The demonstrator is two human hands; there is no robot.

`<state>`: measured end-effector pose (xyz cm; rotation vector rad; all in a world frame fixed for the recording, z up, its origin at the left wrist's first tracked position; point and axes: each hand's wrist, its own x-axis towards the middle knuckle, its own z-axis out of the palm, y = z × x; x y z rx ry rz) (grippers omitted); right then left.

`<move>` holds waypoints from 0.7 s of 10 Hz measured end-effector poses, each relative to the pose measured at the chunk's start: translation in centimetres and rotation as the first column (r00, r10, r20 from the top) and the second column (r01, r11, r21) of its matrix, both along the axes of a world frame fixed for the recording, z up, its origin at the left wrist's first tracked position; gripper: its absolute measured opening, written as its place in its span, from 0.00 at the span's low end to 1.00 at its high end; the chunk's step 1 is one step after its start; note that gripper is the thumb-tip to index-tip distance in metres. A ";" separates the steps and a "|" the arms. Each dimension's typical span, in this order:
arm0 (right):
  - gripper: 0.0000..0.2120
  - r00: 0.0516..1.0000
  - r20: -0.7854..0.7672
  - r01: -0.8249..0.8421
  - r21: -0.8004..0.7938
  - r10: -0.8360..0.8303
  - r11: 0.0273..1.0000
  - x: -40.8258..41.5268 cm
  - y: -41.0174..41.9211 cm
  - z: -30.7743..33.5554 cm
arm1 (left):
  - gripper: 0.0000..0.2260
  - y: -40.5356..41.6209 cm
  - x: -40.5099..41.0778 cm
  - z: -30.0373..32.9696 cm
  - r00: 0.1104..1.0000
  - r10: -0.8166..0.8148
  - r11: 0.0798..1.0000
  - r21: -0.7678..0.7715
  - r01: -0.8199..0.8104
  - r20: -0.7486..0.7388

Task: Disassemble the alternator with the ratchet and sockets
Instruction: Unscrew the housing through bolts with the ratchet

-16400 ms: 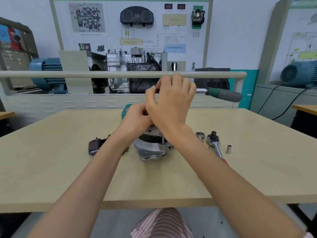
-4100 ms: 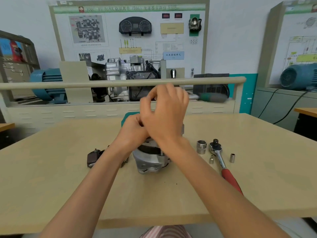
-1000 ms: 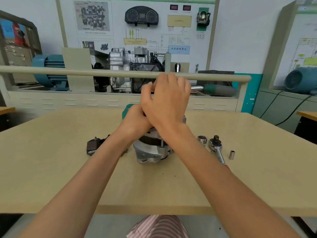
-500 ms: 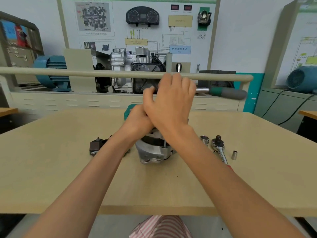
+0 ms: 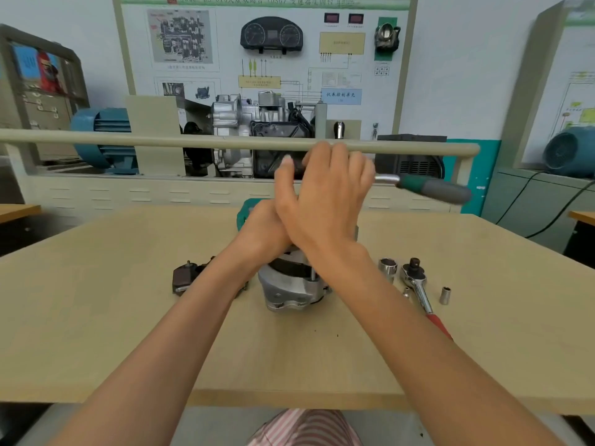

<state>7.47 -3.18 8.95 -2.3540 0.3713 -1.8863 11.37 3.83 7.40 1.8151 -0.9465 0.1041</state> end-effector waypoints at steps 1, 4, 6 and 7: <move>0.21 0.770 0.086 -0.619 0.341 0.633 0.707 0.1 -0.8 2.6 | 0.12 0.5 -0.1 -0.1 0.992 -0.095 0.995 -0.047 0.092 -0.078; 0.15 0.898 0.154 -0.418 -0.001 0.413 0.909 0.0 -0.2 -0.2 | 0.05 0.4 0.2 0.0 0.997 -0.069 0.997 -0.045 0.068 -0.027; 0.21 0.676 0.208 -0.715 0.417 0.707 0.561 0.2 -1.2 2.7 | 0.08 0.3 0.0 -0.2 0.993 -0.094 0.995 -0.033 0.092 -0.068; 0.30 0.139 0.665 -0.792 0.519 0.733 -0.321 0.0 -1.8 4.1 | 0.05 0.4 -0.1 -0.3 0.981 -0.145 0.988 -0.074 0.136 -0.133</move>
